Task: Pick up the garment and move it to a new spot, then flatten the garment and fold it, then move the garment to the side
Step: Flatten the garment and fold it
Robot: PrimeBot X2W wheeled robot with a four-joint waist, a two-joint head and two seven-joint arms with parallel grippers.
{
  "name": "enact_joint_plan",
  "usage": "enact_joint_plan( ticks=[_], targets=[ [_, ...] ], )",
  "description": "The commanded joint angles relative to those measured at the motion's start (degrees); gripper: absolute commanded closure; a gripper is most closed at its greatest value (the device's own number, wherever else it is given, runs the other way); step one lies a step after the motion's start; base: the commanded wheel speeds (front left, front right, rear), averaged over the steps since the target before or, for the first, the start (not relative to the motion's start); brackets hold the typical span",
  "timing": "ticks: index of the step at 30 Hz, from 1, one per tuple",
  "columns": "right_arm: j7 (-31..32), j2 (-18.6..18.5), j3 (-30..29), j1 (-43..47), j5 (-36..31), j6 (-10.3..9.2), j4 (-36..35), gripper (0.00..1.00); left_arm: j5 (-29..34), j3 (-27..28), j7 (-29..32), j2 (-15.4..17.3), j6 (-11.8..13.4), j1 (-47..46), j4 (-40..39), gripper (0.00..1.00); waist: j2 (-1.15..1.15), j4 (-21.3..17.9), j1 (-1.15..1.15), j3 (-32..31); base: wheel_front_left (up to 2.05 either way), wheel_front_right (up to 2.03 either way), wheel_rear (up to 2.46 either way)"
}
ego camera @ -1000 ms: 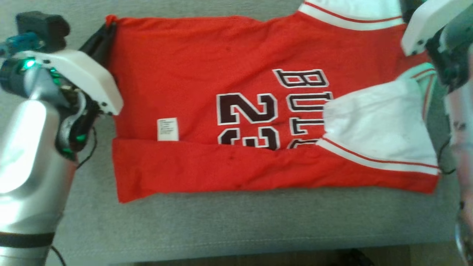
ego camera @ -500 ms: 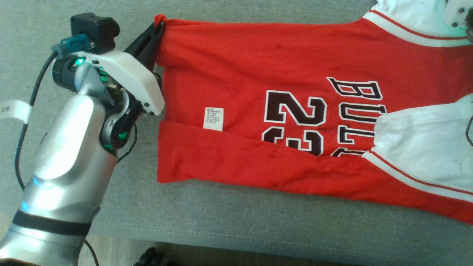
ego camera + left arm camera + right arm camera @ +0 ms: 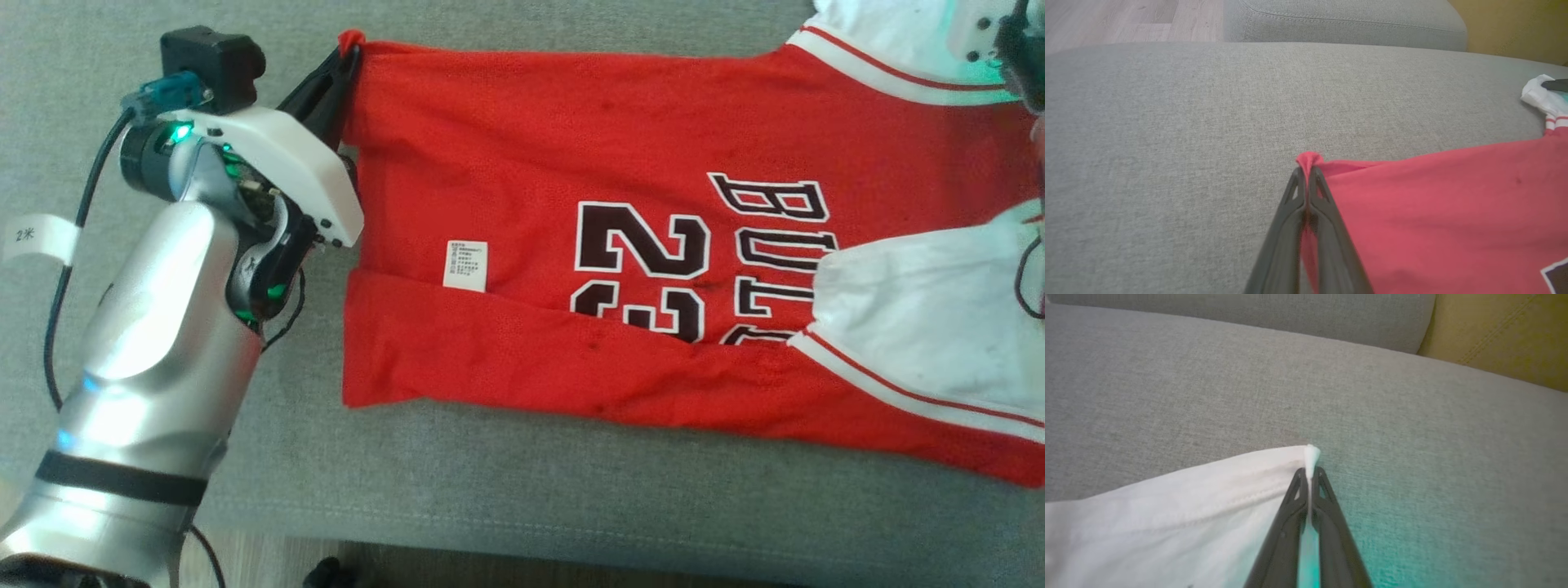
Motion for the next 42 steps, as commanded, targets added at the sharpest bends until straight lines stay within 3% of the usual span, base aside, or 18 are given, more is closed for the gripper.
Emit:
enact_joint_plan(
  ticks=[1,7,13,20,25,29,34,42],
  targets=[
    [-1.3,0.7,0.3,-1.1,-0.4,0.37,-0.6,1.0,0.3,1.9,-0.7,2.4,-0.1,-2.3,-1.0,1.0,-0.01,-0.7,0.0,-0.5,0.0,0.0,0.0],
    [-7.8,0.9,-0.7,-0.7,2.2,0.37,-0.6,1.0,0.2,2.1,-2.0,2.9,0.0,-1.8,-0.3,1.0,-0.01,-2.9,0.0,-2.5,0.0,0.0,0.0],
    [-14.6,0.4,4.2,3.4,10.5,0.37,-4.3,1.0,-0.6,3.4,-3.8,4.8,0.8,1.3,-2.0,1.0,-0.01,-6.7,0.0,-5.8,0.0,0.0,0.0],
    [-18.2,-2.2,12.1,15.0,21.2,0.37,-15.7,1.0,-2.0,5.5,-5.8,7.2,3.0,8.7,-9.0,1.0,-0.01,-10.2,0.0,-9.1,0.0,0.0,0.0],
    [-19.2,-4.2,13.6,24.2,25.8,0.37,-24.5,1.0,-2.5,7.2,-7.5,8.9,5.2,14.9,-15.3,1.0,-0.01,-11.6,0.0,-10.7,0.0,0.0,0.0],
    [-19.3,-5.1,12.5,33.3,27.9,0.37,-33.6,1.0,-3.3,8.9,-8.5,10.0,7.9,21.7,-21.8,1.0,-0.01,-12.4,0.0,-11.9,0.0,0.0,0.0],
    [-17.2,-3.4,8.3,45.5,27.1,0.37,-46.1,1.0,-5.2,11.0,-9.9,9.9,11.3,30.4,-27.9,1.0,-0.01,-13.3,0.0,-13.3,0.0,0.0,0.0],
    [-12.7,0.6,3.4,55.8,23.6,0.37,-55.7,1.0,-7.4,12.2,-13.0,8.0,13.0,37.8,-30.0,1.0,-0.01,-13.9,0.0,-14.1,0.0,0.0,0.0]
  ],
)
